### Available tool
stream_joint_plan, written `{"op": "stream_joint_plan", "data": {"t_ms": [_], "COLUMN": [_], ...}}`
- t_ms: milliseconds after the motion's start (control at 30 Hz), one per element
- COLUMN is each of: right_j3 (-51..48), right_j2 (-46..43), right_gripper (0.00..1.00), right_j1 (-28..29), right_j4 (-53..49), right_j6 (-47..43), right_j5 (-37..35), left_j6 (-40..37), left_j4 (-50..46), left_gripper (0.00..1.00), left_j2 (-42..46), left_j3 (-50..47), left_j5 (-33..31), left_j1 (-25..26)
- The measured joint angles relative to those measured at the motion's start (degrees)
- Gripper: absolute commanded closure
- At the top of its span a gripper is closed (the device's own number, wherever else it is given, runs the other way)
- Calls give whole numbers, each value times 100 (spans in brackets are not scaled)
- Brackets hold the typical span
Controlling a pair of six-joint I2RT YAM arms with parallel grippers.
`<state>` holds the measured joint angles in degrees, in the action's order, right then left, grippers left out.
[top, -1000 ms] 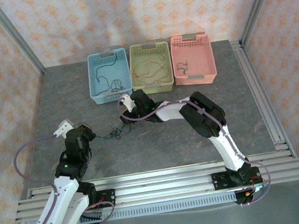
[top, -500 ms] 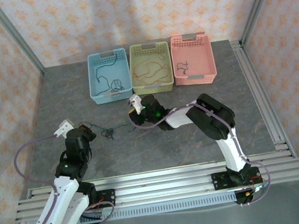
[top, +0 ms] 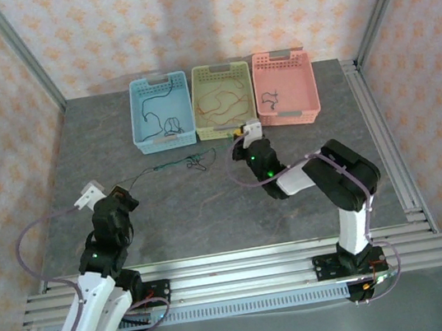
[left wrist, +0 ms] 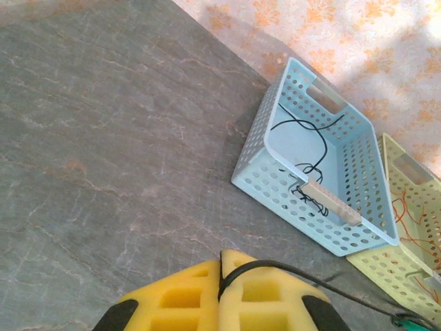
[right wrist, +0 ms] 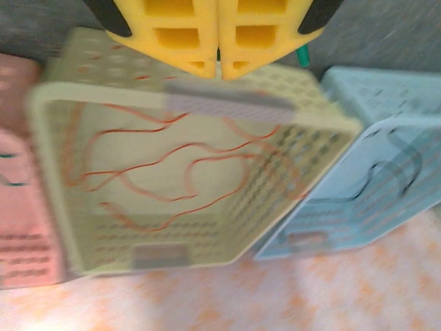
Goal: Untangle the cables
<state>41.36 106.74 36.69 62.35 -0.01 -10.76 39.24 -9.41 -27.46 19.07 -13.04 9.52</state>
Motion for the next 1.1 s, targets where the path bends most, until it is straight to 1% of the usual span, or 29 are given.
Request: {"op": "stream_joint_plan", "data": {"t_ms": [100,200,267,433,533,867,1100], "right_j3": [-103,-190,-240,-417,-463,-549,-960], "right_j2": [-7,-11,-13,-160,-210,-243,-625], "right_gripper": [100,100,100,100,100,100,100], "right_j1": [-96,-299,-448,-721,-815,-1191,-1978], "right_j4": [234,286,280,240,243,238,85], "right_j6": [234,446,564,857,968,975,1606], "right_j5": [-446,-894,-1152,-1591,-1705,-1956,-2111], "left_j6": [66,151,190,254,264,295,361], "left_j4": [-210,-393,-457,-551,-592,-636,-756], "left_gripper": [100,100,100,100,100,100,100], "left_j2": [439,1130,1344,1193,1071,1134,1340], "left_j3": [-107,-299,-343,-345,-345,-345,-348], "left_j5": [-153,-437,-577,-704,-704,-717,-807], "left_j1": [39,20,20,20,20,20,7]}}
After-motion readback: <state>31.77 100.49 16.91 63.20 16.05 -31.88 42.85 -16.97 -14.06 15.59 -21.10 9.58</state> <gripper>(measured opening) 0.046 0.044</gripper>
